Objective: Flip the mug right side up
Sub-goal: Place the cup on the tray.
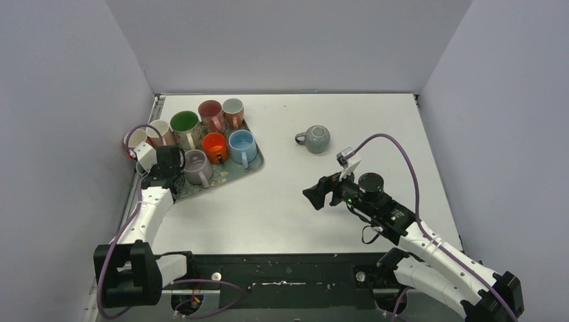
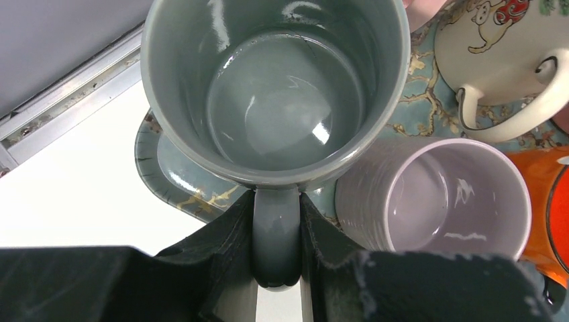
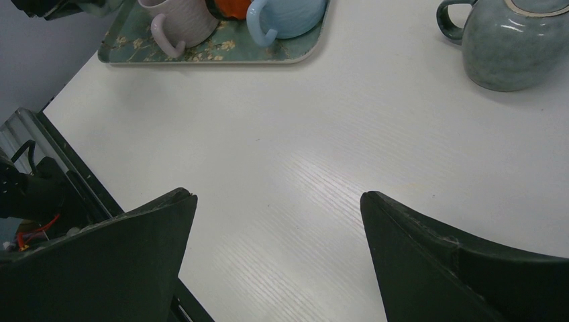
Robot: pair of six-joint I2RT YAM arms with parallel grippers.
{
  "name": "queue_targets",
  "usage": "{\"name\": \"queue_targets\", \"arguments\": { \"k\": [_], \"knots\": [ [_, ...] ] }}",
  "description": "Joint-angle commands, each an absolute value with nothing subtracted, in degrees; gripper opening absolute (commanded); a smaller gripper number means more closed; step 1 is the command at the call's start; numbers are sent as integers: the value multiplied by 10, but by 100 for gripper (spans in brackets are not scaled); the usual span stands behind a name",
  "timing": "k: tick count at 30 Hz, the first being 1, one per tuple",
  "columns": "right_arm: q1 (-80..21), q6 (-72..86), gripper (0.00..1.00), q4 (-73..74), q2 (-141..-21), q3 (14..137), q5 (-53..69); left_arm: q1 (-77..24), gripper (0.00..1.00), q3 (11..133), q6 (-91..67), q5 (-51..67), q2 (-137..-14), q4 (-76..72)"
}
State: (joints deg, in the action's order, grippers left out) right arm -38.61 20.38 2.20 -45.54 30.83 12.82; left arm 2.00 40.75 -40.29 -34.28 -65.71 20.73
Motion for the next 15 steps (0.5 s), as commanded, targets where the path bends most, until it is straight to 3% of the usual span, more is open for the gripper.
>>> {"name": "queue_targets", "arguments": {
  "k": [1,15],
  "knots": [
    [-383,193,100,-2,-442,328,130,26,0,426,-419,-394,-663,112],
    [-382,191,100,-7,-452,336,130,29,0,400,-370,-384,-745,27]
  ]
}}
